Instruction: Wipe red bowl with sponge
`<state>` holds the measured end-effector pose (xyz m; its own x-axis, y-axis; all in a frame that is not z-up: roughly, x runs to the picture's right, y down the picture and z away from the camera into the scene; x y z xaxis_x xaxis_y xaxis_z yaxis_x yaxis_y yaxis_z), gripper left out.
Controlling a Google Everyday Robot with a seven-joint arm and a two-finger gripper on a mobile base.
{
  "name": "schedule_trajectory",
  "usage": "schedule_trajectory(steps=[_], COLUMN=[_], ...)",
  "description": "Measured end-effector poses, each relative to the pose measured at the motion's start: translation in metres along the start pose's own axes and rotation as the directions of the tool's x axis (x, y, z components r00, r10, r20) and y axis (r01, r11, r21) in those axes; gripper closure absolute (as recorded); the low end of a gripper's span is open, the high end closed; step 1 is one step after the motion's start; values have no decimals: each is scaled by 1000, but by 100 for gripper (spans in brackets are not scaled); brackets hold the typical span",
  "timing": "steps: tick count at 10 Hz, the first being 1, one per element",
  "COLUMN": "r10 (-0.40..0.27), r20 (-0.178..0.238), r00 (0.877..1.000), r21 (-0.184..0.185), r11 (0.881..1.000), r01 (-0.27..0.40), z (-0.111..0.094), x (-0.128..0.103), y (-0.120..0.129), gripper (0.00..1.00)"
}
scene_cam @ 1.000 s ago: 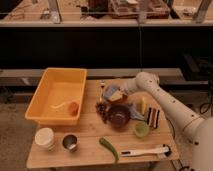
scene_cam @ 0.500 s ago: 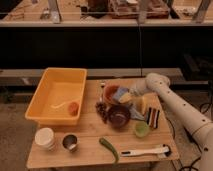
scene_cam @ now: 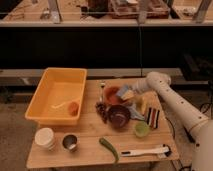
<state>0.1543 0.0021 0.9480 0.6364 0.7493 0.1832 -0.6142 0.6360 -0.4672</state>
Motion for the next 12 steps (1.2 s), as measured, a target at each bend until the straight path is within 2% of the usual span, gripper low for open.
schedule_trajectory(steps=[2, 5, 7, 9, 12], r10=[-5, -57, -100, -125, -140], r20=[9, 33, 54, 69, 65], r00=[1000, 998, 994, 990, 988], r21=[-8, -53, -77, -94, -109], r11=[1000, 997, 992, 987, 983], r01=[5, 58, 104, 131, 147], z=[14, 33, 27, 18, 4], x=[-18, -50, -56, -54, -41], y=[9, 47, 67, 76, 73], gripper=[100, 100, 100, 100, 100])
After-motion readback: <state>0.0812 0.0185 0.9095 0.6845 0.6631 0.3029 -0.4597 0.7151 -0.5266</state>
